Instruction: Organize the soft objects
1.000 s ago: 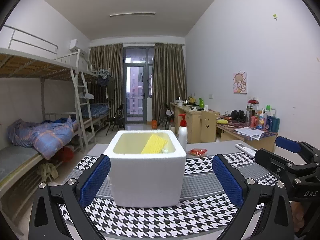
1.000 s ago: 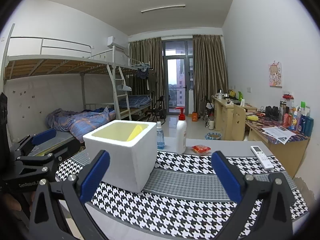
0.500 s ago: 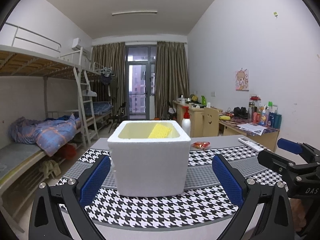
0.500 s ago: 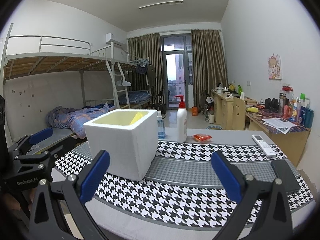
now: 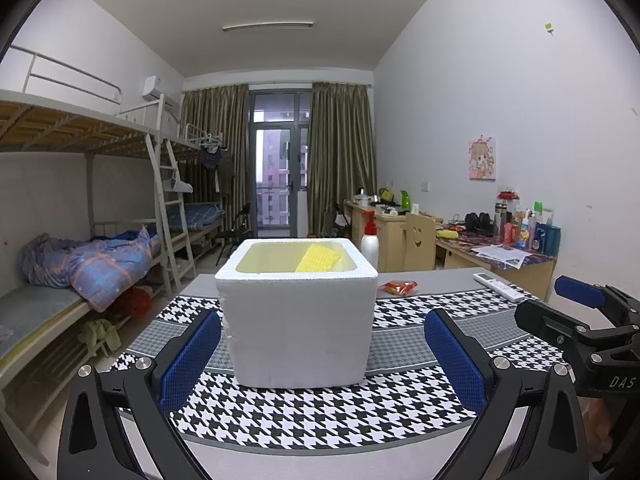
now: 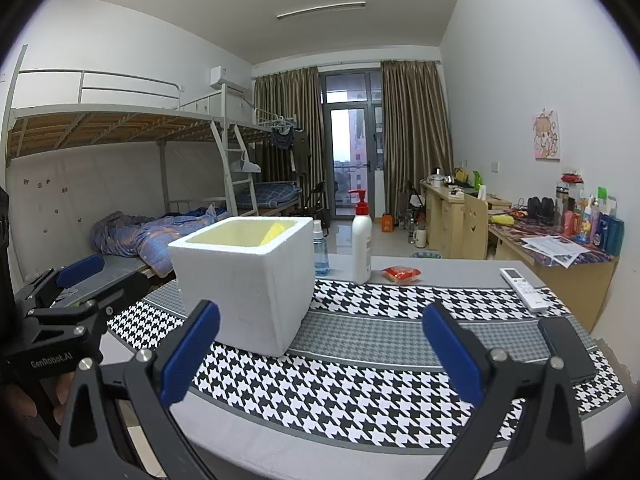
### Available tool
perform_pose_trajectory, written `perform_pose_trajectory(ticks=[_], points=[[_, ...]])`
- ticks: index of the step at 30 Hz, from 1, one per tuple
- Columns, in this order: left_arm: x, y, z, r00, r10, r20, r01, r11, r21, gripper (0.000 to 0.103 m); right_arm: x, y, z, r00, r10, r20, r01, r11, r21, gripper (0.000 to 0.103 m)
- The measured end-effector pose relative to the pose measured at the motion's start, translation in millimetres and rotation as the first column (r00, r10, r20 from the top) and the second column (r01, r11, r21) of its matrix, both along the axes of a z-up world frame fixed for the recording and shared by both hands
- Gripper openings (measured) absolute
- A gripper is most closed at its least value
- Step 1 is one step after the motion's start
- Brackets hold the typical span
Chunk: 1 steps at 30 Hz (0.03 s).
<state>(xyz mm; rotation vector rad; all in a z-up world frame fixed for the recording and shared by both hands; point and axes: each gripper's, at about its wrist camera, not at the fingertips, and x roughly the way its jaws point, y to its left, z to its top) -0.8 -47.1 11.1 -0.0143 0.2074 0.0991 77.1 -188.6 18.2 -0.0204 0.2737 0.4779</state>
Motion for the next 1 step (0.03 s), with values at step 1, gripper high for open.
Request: perform_pose_trajectory(ticks=[1], points=[[-0.8,2.0,-0.3,1.0,0.002,0.001,-0.002,1.0,-0.005,0.102,-0.1,0.0,-0.1,1.0,0.0,0.0,0.0,1.0,0.002,0.102]])
